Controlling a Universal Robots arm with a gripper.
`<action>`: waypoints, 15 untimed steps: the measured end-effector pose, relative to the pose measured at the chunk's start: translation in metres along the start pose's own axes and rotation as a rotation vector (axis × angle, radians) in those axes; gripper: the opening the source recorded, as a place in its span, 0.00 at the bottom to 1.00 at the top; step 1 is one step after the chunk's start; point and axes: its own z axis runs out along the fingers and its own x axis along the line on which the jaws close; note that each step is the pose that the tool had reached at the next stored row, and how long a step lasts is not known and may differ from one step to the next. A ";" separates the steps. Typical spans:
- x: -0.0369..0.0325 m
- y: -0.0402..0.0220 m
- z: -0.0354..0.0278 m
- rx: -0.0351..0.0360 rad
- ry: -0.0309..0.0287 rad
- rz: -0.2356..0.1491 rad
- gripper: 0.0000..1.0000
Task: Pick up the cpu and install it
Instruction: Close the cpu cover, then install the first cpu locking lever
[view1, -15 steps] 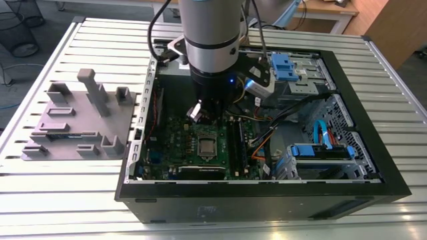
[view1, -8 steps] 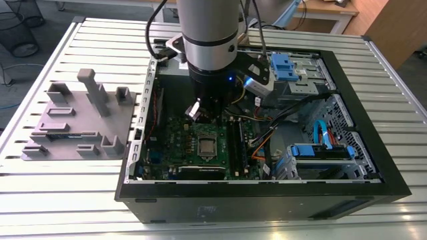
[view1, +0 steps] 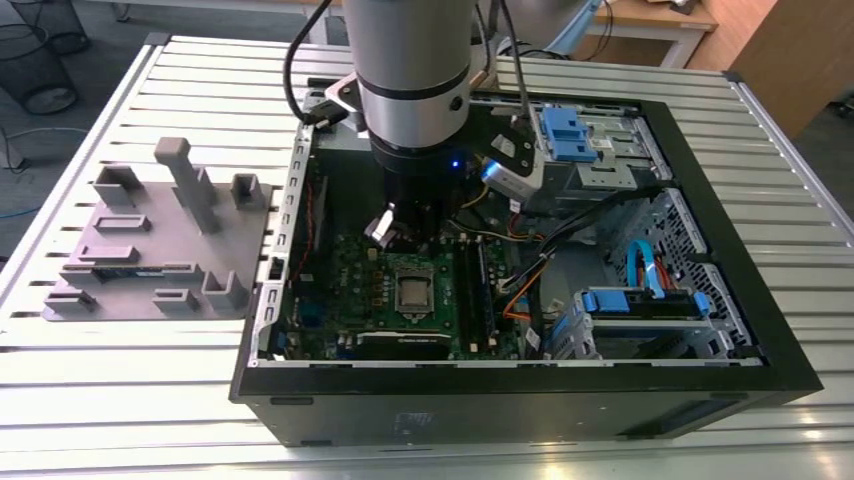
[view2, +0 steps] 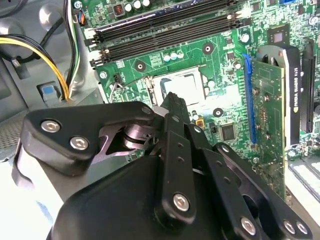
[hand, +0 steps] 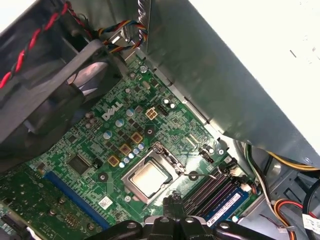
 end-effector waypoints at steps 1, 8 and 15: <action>0.0000 0.0000 0.0000 0.0000 0.0000 0.000 0.11; 0.0000 -0.0001 0.0000 0.0012 0.0012 0.000 0.11; -0.0003 -0.0003 -0.0037 0.0013 0.0014 0.000 0.11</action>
